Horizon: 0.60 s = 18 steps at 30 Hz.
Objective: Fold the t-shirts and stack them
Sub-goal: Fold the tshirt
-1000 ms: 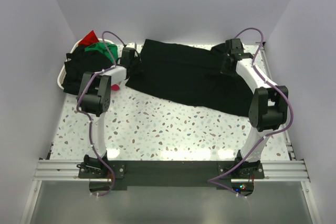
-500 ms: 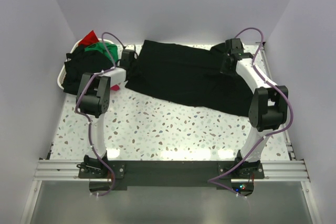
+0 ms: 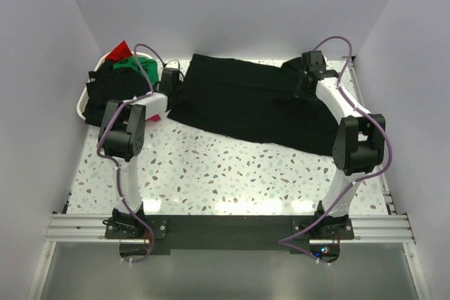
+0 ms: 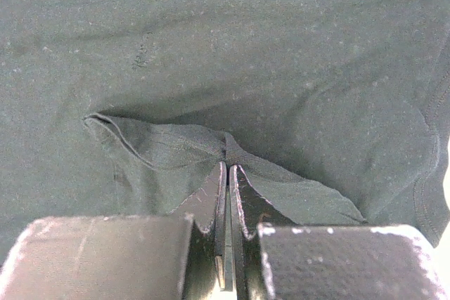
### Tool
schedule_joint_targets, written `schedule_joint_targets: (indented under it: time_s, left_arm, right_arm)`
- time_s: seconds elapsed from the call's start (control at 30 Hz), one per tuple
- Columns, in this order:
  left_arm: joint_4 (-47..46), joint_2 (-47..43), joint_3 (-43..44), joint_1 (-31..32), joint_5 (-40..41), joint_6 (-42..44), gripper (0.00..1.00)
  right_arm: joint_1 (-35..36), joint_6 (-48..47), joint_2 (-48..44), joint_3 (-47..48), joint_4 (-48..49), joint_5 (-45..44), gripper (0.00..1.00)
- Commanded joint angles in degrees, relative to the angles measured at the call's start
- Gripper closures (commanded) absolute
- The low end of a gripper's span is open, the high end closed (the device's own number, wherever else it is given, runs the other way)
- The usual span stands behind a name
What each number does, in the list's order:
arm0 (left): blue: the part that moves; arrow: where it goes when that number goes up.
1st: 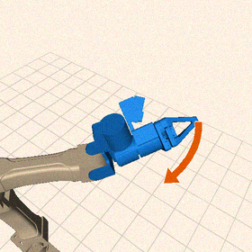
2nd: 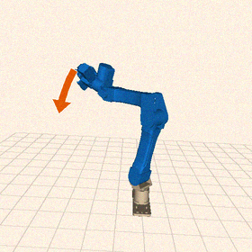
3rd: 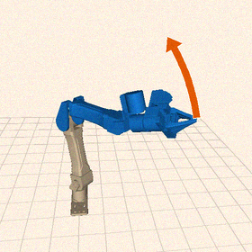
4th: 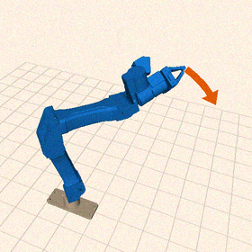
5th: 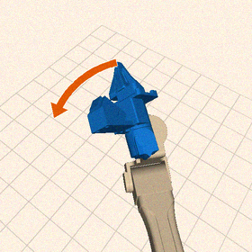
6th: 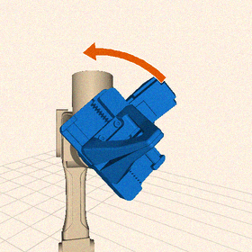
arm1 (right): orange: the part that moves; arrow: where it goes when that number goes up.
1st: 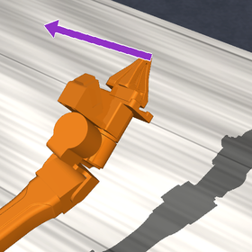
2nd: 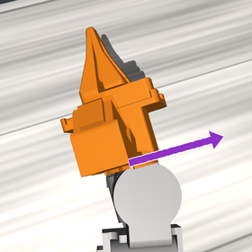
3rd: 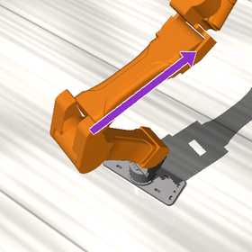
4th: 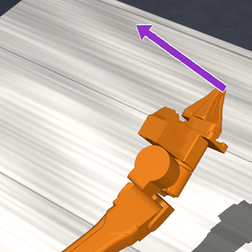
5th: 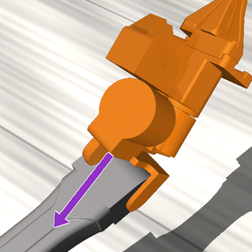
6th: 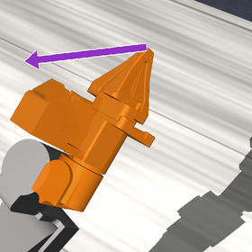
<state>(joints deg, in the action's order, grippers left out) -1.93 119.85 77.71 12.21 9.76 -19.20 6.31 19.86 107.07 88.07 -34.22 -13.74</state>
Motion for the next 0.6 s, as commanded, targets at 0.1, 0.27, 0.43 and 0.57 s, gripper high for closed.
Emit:
schedule_joint_targets:
  time_s: [0.1,0.27,0.43,0.57]
  left_arm:
    - [-1.23,-4.19,-1.25,0.27,2.37,0.83,0.65]
    - [-1.23,-3.66,-1.07,0.27,0.88,0.75,0.61]
    - [-1.67,-3.31,-1.16,0.27,-0.44,0.74,0.63]
    - [-1.76,-2.43,-0.72,0.27,-1.50,0.66,0.67]
  right_arm:
    - [-0.33,-1.05,0.60,2.72,0.64,0.99,1.00]
    - [-0.24,-1.14,0.69,2.63,0.56,0.91,1.00]
    - [-0.24,-1.14,0.69,2.54,0.47,0.91,1.00]
    - [-0.24,-1.31,0.60,2.54,0.38,0.64,1.00]
